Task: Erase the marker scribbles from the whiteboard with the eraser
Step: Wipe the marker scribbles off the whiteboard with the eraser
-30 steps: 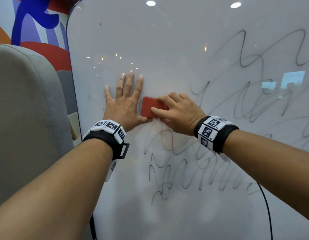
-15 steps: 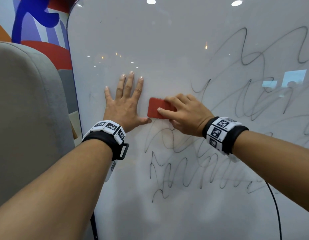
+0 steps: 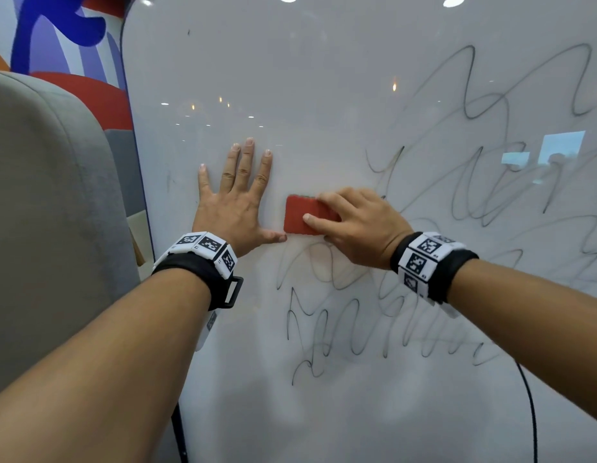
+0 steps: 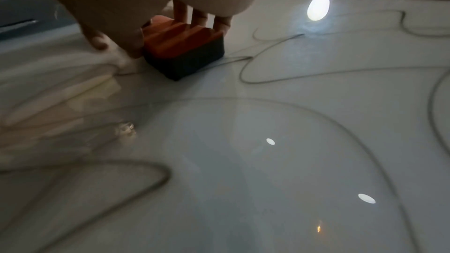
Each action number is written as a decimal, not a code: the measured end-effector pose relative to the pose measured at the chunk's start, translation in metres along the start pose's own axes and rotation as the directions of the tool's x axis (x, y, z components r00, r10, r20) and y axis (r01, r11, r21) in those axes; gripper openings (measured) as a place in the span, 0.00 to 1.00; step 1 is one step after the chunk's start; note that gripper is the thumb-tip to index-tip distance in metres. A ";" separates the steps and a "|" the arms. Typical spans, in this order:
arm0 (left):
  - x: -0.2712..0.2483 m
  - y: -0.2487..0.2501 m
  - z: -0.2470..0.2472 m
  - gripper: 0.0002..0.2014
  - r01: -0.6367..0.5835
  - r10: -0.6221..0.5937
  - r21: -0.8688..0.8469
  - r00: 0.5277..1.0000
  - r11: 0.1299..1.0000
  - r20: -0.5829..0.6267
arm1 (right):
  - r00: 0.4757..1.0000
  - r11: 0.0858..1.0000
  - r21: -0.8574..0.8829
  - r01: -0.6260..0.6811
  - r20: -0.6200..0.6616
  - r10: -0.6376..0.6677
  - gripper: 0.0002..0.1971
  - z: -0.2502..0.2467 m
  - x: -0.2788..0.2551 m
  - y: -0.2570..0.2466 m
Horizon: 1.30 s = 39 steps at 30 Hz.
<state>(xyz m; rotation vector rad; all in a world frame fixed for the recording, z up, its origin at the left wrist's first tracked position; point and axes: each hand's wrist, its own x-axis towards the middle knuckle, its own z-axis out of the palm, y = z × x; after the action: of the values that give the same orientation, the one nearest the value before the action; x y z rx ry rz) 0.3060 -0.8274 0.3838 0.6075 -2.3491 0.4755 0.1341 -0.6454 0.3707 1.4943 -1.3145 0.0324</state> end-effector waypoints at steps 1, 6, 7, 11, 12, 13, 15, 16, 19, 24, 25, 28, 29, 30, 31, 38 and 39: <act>0.000 0.000 0.000 0.67 -0.002 0.002 0.002 1.000 1.000 0.010 | 1.000 1.000 -0.009 -0.011 -0.012 0.011 0.21 -0.003 0.004 0.006; -0.002 0.000 0.002 0.68 -0.011 0.012 -0.002 1.000 1.000 0.019 | 0.981 0.985 -0.006 -0.172 -0.094 0.171 0.22 -0.003 0.010 0.006; -0.002 -0.001 0.003 0.69 -0.014 0.014 0.000 1.000 1.000 0.019 | 0.979 0.983 0.007 -0.181 -0.096 0.181 0.22 0.001 0.005 -0.003; -0.005 -0.003 0.008 0.71 -0.027 0.027 0.012 1.000 1.000 0.006 | 0.999 0.999 0.032 -0.027 -0.030 0.028 0.19 0.013 -0.015 -0.024; -0.005 -0.003 0.009 0.71 -0.027 0.027 0.016 1.000 1.000 0.009 | 1.000 0.999 0.030 0.015 -0.011 -0.014 0.18 0.011 -0.014 -0.020; -0.006 -0.003 0.009 0.72 -0.025 0.025 0.018 1.000 1.000 0.013 | 0.999 0.999 0.025 0.043 -0.001 -0.043 0.18 0.007 -0.010 -0.014; -0.006 -0.003 0.009 0.71 -0.021 0.021 0.013 0.999 1.000 0.026 | 0.999 1.000 0.019 -0.004 -0.041 0.005 0.18 -0.003 0.001 0.004; -0.006 -0.002 0.009 0.71 -0.021 0.020 0.010 0.999 1.000 0.030 | 0.993 0.996 0.027 -0.086 -0.081 0.088 0.19 -0.009 0.007 0.015; -0.008 -0.003 0.010 0.71 -0.023 0.022 0.021 0.999 1.000 0.026 | 0.953 0.961 0.029 -0.276 -0.122 0.277 0.23 -0.016 0.016 0.026; -0.009 -0.001 0.013 0.71 -0.024 0.023 0.015 1.000 1.000 0.014 | 1.000 0.999 0.035 0.009 -0.029 -0.008 0.20 0.012 -0.017 -0.022; -0.009 -0.001 0.013 0.71 -0.025 0.025 0.017 1.000 1.000 0.013 | 0.998 0.997 0.036 0.066 0.015 -0.066 0.21 0.015 -0.023 -0.027; -0.010 -0.001 0.014 0.71 -0.023 0.023 0.017 1.000 1.000 0.015 | 0.989 0.989 0.043 0.140 0.047 -0.142 0.21 0.010 -0.020 -0.019; -0.010 0.000 0.015 0.71 -0.022 0.022 0.017 1.000 1.000 0.020 | 0.992 0.992 0.032 0.124 0.029 -0.125 0.20 0.007 -0.013 -0.012; -0.010 0.000 0.015 0.71 -0.021 0.020 0.018 1.000 1.000 0.022 | 0.997 0.997 0.019 0.079 -0.003 -0.079 0.19 0.003 -0.006 -0.004; -0.010 0.000 0.015 0.71 -0.019 0.018 0.019 1.000 1.000 0.024 | 0.999 1.000 0.010 0.018 -0.039 -0.018 0.19 -0.001 0.002 0.004; -0.013 0.000 0.016 0.72 -0.026 0.026 0.023 1.000 0.999 0.017 | 0.997 0.997 0.053 -0.056 -0.051 0.059 0.20 0.016 -0.011 -0.029; -0.014 0.000 0.016 0.72 -0.031 0.030 0.034 0.999 0.999 0.024 | 1.000 0.998 0.057 -0.008 -0.016 0.009 0.20 0.020 -0.017 -0.035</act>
<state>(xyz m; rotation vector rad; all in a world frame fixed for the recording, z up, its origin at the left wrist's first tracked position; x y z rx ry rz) 0.3074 -0.8314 0.3627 0.5963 -2.3795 0.5260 0.1409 -0.6548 0.3290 1.5329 -1.3166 0.0881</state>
